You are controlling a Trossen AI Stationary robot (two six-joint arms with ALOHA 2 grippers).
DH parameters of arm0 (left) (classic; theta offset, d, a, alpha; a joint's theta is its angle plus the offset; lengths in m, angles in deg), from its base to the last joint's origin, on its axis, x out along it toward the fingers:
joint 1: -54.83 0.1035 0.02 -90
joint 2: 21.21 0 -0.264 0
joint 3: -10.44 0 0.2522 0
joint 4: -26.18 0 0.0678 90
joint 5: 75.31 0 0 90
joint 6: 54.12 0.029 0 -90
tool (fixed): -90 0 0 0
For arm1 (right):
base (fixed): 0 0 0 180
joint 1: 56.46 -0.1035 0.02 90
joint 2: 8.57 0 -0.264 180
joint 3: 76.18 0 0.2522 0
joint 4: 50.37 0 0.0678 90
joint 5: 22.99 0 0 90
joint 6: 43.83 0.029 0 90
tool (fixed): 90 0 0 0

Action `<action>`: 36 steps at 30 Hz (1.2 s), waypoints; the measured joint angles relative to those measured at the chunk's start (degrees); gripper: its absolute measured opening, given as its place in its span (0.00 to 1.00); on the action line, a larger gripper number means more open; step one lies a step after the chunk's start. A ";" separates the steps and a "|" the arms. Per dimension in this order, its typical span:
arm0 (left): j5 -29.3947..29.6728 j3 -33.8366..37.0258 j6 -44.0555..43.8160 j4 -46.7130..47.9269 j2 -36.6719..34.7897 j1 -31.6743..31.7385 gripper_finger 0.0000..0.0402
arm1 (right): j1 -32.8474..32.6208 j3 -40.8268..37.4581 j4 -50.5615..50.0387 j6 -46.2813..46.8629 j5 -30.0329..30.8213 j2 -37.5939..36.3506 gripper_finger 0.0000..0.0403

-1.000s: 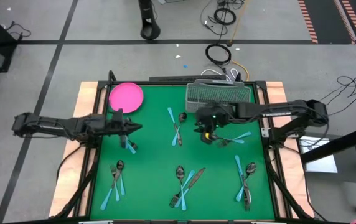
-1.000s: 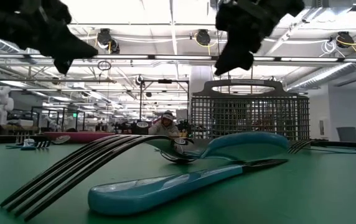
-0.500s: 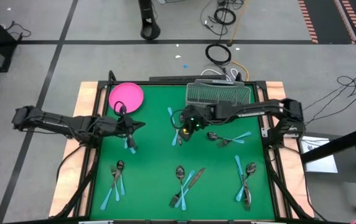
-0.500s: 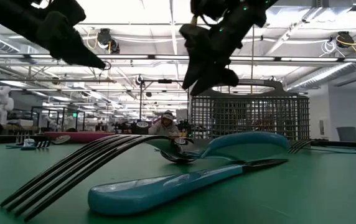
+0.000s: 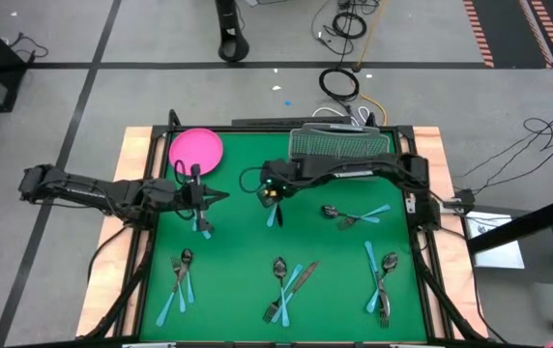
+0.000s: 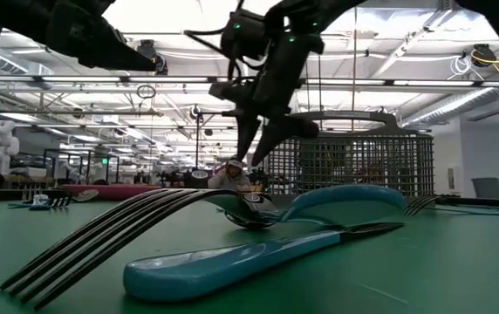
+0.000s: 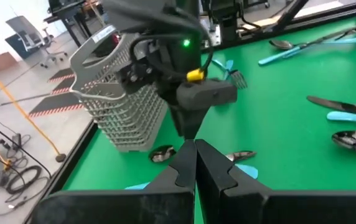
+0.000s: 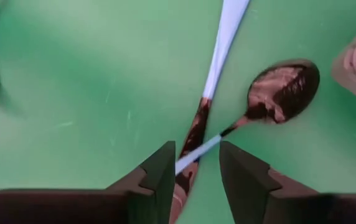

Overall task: Sort silverware
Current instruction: Put the top center black spoon into the cutlery rack

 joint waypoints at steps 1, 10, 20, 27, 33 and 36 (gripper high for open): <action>0.00 0.00 -0.01 0.39 0.00 -0.01 0.00 | 0.02 0.44 0.02 0.06 0.18 0.55 0.27; 0.06 0.00 0.50 3.81 0.00 0.45 0.00 | 0.13 0.49 0.18 6.73 3.48 4.11 0.28; 0.09 0.00 0.47 3.94 0.00 1.22 0.00 | 0.13 0.46 0.78 9.41 7.82 5.27 0.28; 0.11 0.00 0.47 3.94 0.00 1.22 0.00 | 0.01 0.46 0.35 10.81 8.10 6.14 0.28; 0.14 0.00 0.47 3.91 0.02 1.22 0.00 | -0.59 0.66 0.87 13.31 8.60 8.54 0.28; 0.13 0.00 0.47 3.90 0.00 1.22 0.00 | -0.97 0.72 0.74 13.54 8.54 9.99 0.28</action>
